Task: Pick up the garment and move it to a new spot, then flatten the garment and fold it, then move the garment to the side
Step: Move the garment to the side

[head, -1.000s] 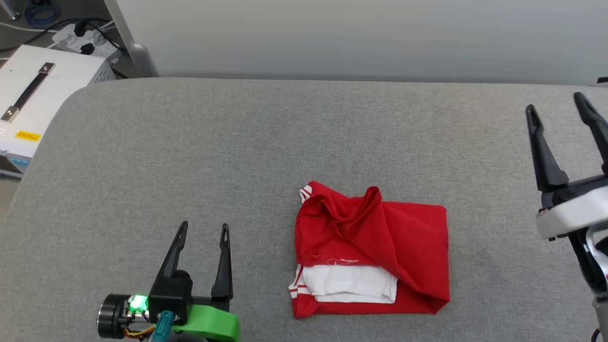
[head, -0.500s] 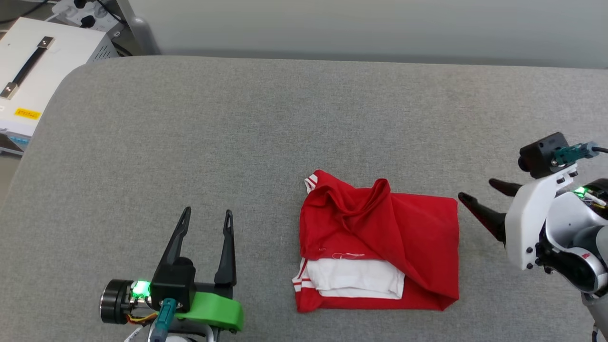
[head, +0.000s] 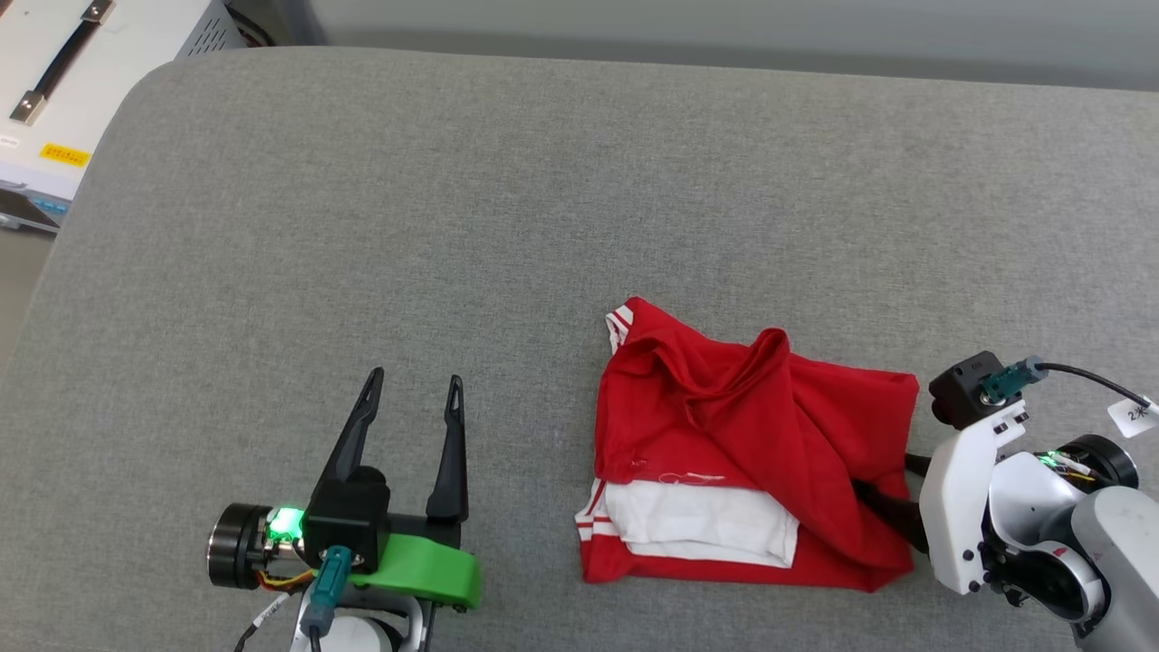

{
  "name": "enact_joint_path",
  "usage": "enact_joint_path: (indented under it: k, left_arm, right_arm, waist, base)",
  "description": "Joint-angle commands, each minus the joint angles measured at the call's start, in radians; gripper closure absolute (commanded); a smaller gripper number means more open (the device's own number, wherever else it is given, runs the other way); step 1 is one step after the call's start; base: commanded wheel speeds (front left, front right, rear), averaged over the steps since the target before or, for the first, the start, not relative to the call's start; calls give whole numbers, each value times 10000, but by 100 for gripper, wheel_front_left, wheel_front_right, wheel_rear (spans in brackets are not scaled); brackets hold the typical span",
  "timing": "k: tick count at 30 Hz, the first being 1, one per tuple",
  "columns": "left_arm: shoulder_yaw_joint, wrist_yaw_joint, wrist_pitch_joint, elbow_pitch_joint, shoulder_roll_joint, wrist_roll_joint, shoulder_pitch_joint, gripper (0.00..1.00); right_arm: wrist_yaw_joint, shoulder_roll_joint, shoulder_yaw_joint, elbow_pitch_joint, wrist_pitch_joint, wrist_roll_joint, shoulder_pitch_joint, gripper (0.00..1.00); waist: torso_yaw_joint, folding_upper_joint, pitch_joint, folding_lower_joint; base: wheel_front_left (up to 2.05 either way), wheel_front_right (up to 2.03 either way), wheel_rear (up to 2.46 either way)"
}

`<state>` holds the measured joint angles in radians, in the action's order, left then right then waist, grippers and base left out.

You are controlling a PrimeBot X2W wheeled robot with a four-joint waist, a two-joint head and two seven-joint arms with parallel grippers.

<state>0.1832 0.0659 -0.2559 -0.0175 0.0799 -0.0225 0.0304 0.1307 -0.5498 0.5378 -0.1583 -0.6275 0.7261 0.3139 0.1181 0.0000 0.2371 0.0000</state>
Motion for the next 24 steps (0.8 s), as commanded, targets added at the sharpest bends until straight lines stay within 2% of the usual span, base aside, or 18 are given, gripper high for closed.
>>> enact_joint_path:
  k: [1, 5, 9, 10, 11, 17, 18, 24]
  left_arm:
    - [8, -34, -59, -10, -48, 66, 199, 0]
    - [28, -20, -59, -47, -61, 66, 259, 0]
    - [-27, 14, -59, -47, -65, 44, 253, 0]
    - [-30, 9, -59, -53, -64, 42, 257, 0]
    - [-25, -2, -59, -65, -64, 46, 272, 0]
    - [19, -38, -59, -111, -66, 73, 343, 0]
    - [-1, -15, -59, -102, -64, 71, 300, 0]
    - [-97, 53, -59, -71, -52, 26, 57, 0]
  right_arm:
    - [0, 61, 349, -318, -17, 85, -361, 0]
    - [0, 121, 940, -741, 134, 285, -617, 0]
    - [0, 312, 1004, -996, 658, 341, -445, 0]
    - [0, 347, 1001, -1068, 812, 313, -372, 73]
    - [0, 384, 1040, -1136, 968, 293, -283, 100]
    - [0, 396, 999, -1257, 1620, 304, 270, 100]
    - [0, 293, 926, -1100, 2014, 226, 561, 100]
    - [0, -269, 894, -474, 2804, -575, 1247, 100]
  waist:
    - [134, 0, 144, 0]
    - [173, 0, 210, 0]
    - [92, 0, 233, 0]
    - [75, 0, 237, 0]
    - [62, 0, 241, 0]
    - [29, 0, 183, 0]
    - [-41, 0, 127, 0]
    - [-555, 0, 12, 0]
  base:
    - [0, 0, 0]
    - [0, 0, 0]
    - [0, 0, 0]
    - [0, 0, 0]
    - [0, 0, 0]
    - [0, 0, 0]
    - [0, 0, 0]
    - [0, 0, 0]
